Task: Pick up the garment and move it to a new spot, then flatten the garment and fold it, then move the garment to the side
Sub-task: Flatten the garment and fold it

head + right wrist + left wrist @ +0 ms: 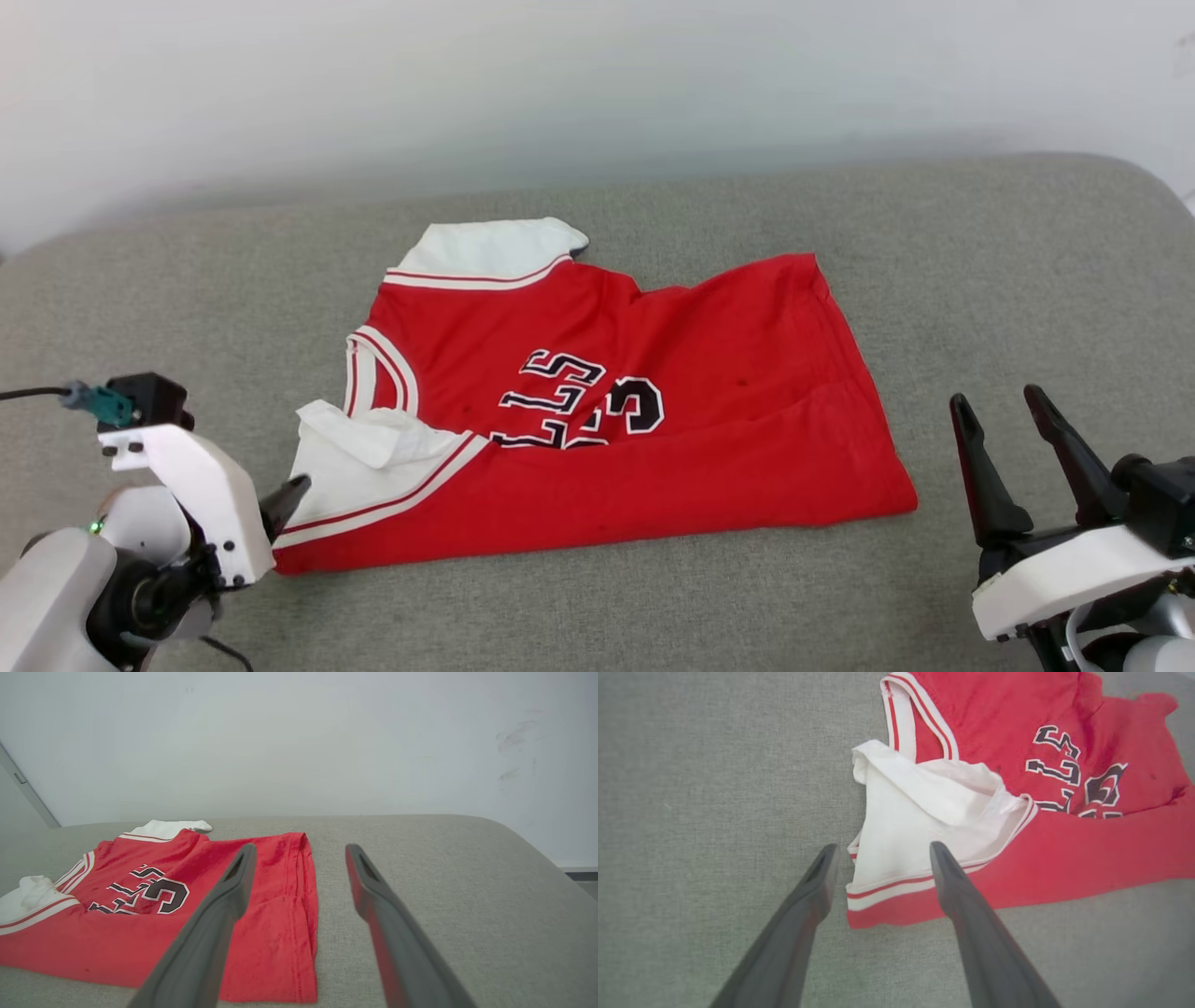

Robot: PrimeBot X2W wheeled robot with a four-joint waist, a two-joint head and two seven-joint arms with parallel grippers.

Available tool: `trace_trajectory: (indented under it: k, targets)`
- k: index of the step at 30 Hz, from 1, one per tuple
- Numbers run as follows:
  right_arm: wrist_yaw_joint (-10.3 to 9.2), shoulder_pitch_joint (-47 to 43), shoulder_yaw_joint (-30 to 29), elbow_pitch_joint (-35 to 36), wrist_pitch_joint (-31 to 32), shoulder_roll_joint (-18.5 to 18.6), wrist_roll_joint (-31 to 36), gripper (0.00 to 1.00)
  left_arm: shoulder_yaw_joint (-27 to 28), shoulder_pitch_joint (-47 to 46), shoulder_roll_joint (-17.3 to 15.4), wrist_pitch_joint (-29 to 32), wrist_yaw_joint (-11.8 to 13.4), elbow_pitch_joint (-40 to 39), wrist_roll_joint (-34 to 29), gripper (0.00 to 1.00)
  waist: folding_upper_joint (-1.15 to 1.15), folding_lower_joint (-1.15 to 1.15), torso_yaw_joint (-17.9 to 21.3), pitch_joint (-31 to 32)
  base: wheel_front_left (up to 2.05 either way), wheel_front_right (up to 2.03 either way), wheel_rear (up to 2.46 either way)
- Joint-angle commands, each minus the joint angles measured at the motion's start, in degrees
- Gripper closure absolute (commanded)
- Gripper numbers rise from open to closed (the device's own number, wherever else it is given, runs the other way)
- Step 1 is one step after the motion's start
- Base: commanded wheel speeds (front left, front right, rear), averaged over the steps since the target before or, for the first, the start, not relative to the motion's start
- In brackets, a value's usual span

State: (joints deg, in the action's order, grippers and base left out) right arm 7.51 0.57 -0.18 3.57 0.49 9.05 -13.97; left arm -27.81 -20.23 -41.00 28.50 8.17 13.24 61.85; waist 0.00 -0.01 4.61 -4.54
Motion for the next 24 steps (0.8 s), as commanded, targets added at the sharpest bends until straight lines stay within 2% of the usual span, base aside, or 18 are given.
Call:
trace_trajectory:
  k: [1,8,13,14,15,16,21,24]
  targets:
    - [-0.04,-0.57,-0.04,1.21,0.31,-0.73,0.48,0.0,-0.53,0.71,-0.68,1.4,0.63,-0.21,-0.09,0.0,0.0,0.01,0.77,-1.66,0.0,0.0,0.0]
    - [-0.04,0.78,0.4,3.1,1.19,-2.43,0.88,0.0,-2.36,-0.22,-0.92,6.55,1.93,2.0,0.48,0.0,0.0,0.01,1.97,-6.97,0.0,0.0,0.0]
    - [-0.04,2.16,0.23,2.42,1.77,-2.6,0.22,0.0,-4.47,0.3,2.07,9.67,0.8,4.71,2.17,0.0,0.0,0.01,2.31,-9.13,0.0,0.0,0.0]
    - [-0.04,2.34,0.12,2.27,2.07,-2.53,0.02,0.0,-5.0,0.51,2.87,10.31,0.36,5.07,2.64,0.11,0.0,0.01,2.32,-9.29,0.0,0.0,0.0]
    - [-0.04,2.5,0.05,1.91,2.63,-2.32,-0.31,0.0,-5.37,0.74,3.79,10.6,-0.11,5.32,3.13,0.63,0.0,0.01,2.29,-9.36,0.0,0.0,0.0]
    - [-0.04,2.67,-0.1,1.7,3.11,-2.08,-0.82,0.0,-5.4,0.81,4.44,10.04,-0.58,5.5,3.23,1.0,0.0,0.01,2.24,-9.41,0.0,0.0,0.0]
    - [-0.04,3.37,-1.85,0.74,7.87,-0.54,-3.49,0.0,-5.4,-0.18,4.95,7.35,-2.17,6.75,2.11,1.0,0.0,0.01,1.19,-8.5,0.0,0.0,0.0]
    - [-0.03,3.97,-2.6,-0.26,13.22,0.66,-5.63,0.0,-4.55,-1.53,5.16,4.67,-2.69,6.57,1.19,1.0,0.0,0.01,0.31,-7.94,0.0,0.0,0.0]
